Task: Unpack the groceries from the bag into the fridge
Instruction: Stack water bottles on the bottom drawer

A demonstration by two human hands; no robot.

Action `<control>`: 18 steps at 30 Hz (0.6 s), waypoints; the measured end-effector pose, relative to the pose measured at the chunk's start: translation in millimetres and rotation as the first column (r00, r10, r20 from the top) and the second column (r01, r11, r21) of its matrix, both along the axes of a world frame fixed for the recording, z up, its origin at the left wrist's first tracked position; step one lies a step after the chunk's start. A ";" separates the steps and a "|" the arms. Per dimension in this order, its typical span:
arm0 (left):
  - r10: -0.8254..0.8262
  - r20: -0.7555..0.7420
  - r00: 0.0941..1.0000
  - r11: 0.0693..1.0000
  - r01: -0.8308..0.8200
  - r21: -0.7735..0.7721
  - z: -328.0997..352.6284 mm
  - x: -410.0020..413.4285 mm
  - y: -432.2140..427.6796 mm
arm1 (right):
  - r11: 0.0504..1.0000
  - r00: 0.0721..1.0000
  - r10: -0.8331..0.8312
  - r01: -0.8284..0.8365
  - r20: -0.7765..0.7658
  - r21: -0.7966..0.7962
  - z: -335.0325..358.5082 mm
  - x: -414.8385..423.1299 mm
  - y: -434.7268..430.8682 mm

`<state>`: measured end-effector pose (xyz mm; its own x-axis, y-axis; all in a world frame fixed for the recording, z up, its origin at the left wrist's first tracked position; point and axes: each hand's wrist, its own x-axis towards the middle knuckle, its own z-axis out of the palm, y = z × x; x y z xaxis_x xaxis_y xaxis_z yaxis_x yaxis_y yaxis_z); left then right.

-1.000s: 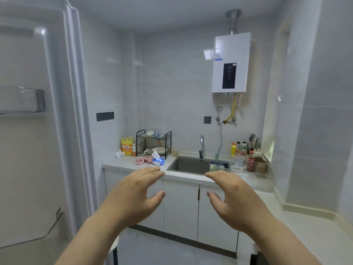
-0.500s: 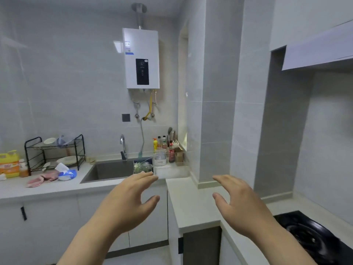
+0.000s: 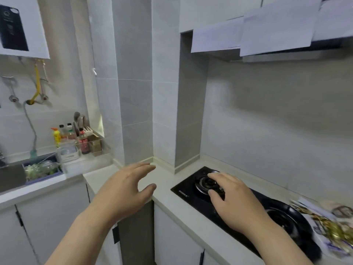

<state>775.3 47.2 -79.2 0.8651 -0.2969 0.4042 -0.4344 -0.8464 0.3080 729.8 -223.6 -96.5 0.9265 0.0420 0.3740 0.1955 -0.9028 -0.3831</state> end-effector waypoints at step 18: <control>-0.605 -0.065 0.794 0.794 0.607 0.022 -24.9 -14.9 -254.4 | 0.783 0.782 -0.618 0.621 -0.078 0.023 -34.5 -177.2 -204.3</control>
<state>760.4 -207.2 -104.1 0.5219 -0.7820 0.3408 -0.8469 -0.4272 0.3167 552.6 -427.9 -130.9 0.7682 -0.5647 0.3015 -0.4259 -0.8025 -0.4178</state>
